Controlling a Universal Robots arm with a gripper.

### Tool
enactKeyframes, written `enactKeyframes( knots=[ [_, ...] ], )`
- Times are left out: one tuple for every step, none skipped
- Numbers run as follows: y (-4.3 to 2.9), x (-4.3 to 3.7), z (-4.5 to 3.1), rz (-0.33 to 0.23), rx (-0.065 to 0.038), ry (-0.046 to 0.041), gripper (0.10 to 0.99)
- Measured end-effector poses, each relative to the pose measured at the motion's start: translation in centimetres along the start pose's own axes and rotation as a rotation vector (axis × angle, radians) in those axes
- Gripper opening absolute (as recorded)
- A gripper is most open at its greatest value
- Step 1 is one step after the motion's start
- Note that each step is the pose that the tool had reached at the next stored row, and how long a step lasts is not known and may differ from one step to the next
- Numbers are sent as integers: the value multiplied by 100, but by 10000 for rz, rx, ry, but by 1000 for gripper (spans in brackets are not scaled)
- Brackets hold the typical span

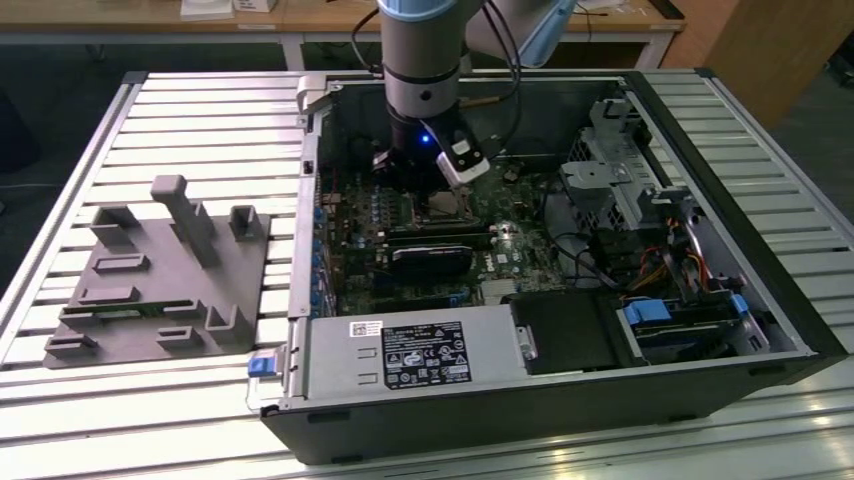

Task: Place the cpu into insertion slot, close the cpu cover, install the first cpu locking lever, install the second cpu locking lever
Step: 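Close the cpu cover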

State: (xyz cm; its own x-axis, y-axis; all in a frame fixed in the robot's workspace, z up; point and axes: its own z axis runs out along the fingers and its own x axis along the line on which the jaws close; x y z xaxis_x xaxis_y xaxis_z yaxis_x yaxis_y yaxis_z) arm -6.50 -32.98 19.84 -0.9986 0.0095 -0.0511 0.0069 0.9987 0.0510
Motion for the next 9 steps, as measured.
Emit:
enactKeyframes(
  knots=[
    [0,-1,-9,0,2,1,106],
    [0,0,-24,0,10,7,106],
    [1,-1,-41,0,11,7,106],
    [2,-2,-61,0,10,7,106],
    [3,-3,-85,0,11,7,106],
    [4,-5,-112,0,12,8,106],
    [5,-6,-131,0,12,9,106],
    [5,-7,-147,0,13,9,106],
    [6,-8,-154,-1,12,9,106]
  ],
)
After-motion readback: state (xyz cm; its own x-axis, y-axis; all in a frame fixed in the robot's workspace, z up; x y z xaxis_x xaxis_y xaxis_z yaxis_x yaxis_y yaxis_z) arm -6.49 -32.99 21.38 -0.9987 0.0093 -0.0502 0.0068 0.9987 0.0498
